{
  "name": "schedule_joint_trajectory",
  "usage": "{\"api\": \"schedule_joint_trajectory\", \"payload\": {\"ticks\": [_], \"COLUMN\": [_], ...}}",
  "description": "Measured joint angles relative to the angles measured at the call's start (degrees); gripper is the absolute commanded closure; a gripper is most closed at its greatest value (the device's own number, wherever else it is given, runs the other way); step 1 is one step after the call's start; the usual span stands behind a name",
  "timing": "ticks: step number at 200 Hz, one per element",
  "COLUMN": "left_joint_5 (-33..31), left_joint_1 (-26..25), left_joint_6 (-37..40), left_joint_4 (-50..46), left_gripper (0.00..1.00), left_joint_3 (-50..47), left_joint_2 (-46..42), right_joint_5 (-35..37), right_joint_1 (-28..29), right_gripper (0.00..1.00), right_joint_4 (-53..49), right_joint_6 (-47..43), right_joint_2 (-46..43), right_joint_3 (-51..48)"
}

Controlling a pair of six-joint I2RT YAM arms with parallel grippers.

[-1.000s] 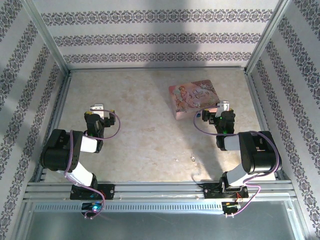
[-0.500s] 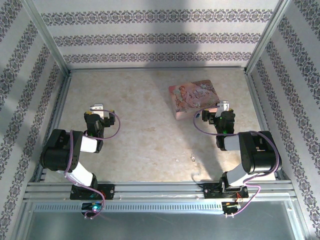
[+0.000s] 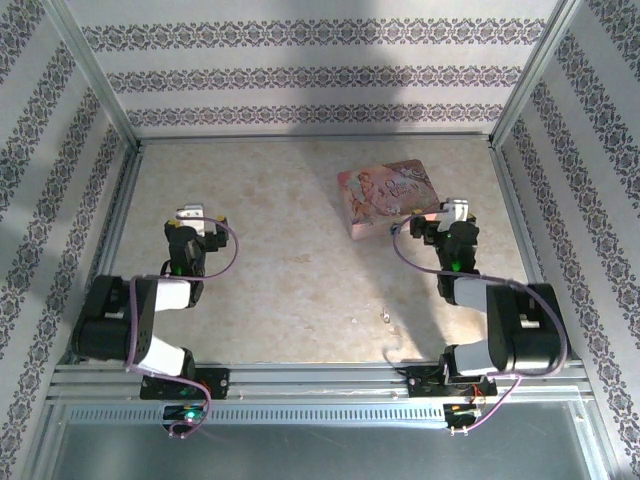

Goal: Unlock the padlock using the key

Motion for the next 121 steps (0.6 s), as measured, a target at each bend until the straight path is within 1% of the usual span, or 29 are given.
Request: {"api": "schedule_joint_trajectory", "payload": {"ticks": [17,32,76,92,121], "left_joint_5": [0.02,0.42,3.82,7.04,16.06], "left_joint_1": [0.00,0.00,0.00,0.00,-0.31], "left_joint_6": [-1.03,-3.02,-10.14,-13.29,-19.02], "left_joint_4": [-5.09,-9.86,-27.15,-33.38,-42.40], "left_gripper": [0.01,0.01,0.01,0.01,0.00], "left_joint_3": [1.36,3.74,12.26,14.16,16.57], "left_joint_2": [-6.43,-10.75,-17.86,-19.82,-21.31], "right_joint_5": [0.61,0.96,0.68,-0.02,-2.45], "right_joint_1": [-0.17,-0.37,-0.66,-0.94,-1.14], "right_gripper": [0.02,0.01,0.01,0.02,0.02], "right_joint_4": [-4.33,-10.25,-31.87,-39.76,-53.16], "right_joint_6": [0.44,1.40,4.59,5.84,7.76], "right_joint_2": [-6.29,-11.91,-24.68,-28.09,-31.41], "right_joint_3": [0.09,0.76,7.78,11.21,17.35]}}
